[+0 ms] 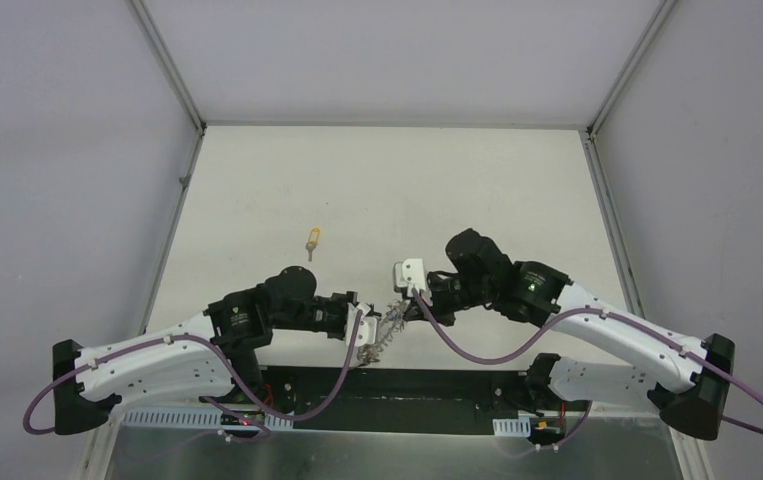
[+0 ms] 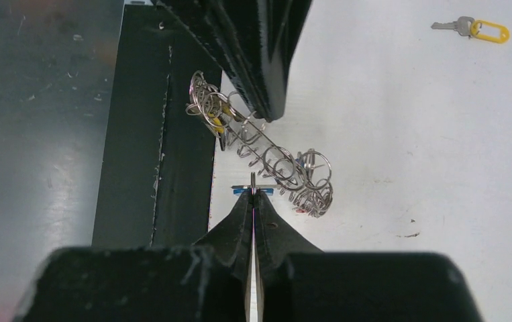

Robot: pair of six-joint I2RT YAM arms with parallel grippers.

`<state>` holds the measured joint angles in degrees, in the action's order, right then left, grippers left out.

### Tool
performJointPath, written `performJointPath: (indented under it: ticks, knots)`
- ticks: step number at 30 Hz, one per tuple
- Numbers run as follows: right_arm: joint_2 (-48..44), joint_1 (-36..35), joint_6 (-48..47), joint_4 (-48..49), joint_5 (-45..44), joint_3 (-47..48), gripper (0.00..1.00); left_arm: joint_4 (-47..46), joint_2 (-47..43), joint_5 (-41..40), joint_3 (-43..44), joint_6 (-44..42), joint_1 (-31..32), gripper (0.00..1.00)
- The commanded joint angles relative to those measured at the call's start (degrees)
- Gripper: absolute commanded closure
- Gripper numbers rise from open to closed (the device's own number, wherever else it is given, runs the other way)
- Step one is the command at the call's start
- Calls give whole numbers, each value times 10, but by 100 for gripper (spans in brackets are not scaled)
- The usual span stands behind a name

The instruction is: Put the keys on the keyring

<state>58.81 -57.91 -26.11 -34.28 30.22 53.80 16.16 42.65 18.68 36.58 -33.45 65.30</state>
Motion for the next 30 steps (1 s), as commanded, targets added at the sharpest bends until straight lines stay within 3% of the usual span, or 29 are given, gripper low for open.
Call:
performJointPath:
  ticks: [1,20,30]
  knots:
    - [4,-39,-55,-11,-65,36,100,-53,0,27,29,13,4,100]
    - [22,-132,-98,24,-224,40,100,-58,1,39,26,5,4,100]
    - [1,-144,-110,60,-201,13,100,-62,6,36,26,10,5,100]
